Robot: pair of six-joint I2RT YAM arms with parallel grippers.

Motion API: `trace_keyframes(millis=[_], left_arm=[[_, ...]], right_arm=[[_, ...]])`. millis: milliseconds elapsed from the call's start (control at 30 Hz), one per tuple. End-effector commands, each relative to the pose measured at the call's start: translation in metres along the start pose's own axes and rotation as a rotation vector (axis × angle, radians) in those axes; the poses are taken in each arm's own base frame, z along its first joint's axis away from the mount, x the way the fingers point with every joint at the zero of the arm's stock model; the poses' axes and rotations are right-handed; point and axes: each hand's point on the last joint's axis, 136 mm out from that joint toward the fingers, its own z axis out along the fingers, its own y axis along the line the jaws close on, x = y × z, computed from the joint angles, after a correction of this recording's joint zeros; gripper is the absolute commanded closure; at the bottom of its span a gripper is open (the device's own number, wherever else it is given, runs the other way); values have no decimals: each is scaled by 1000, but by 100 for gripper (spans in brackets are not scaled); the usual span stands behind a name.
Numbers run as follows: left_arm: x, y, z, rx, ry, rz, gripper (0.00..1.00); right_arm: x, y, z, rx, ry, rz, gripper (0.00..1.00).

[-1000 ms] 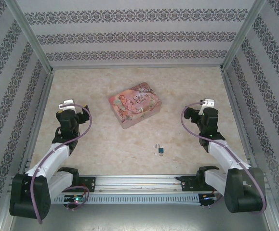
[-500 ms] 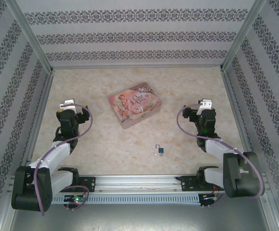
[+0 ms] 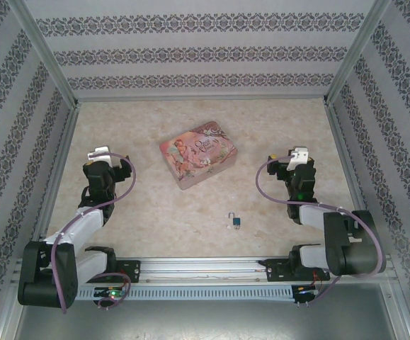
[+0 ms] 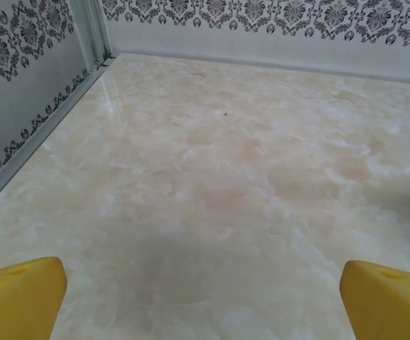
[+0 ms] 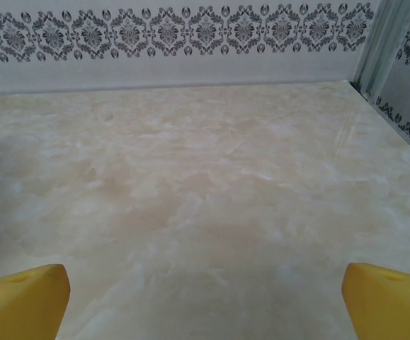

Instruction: Unlock a padlock with a key

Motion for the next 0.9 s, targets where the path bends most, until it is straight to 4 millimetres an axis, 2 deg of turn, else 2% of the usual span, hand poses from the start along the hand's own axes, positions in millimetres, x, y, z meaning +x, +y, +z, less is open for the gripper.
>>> trace_keyframes(millis=[0, 300, 500, 533, 767, 867], left_arm=[[-5, 2, 2, 5, -28, -12, 1], [1, -1, 6, 24, -10, -18, 1], [8, -4, 10, 43, -9, -27, 1], [9, -4, 11, 44, -13, -30, 1], [18, -11, 25, 74, -41, -34, 1], [14, -20, 32, 114, -62, 6, 1]], right_arm=[[-9, 1, 2, -18, -53, -18, 2], [10, 4, 15, -39, -45, -24, 2], [13, -1, 30, -7, 25, -10, 2], [5, -1, 35, 0, 22, -5, 2], [7, -1, 35, -1, 29, -8, 1], [7, -1, 35, 0, 30, -8, 2]])
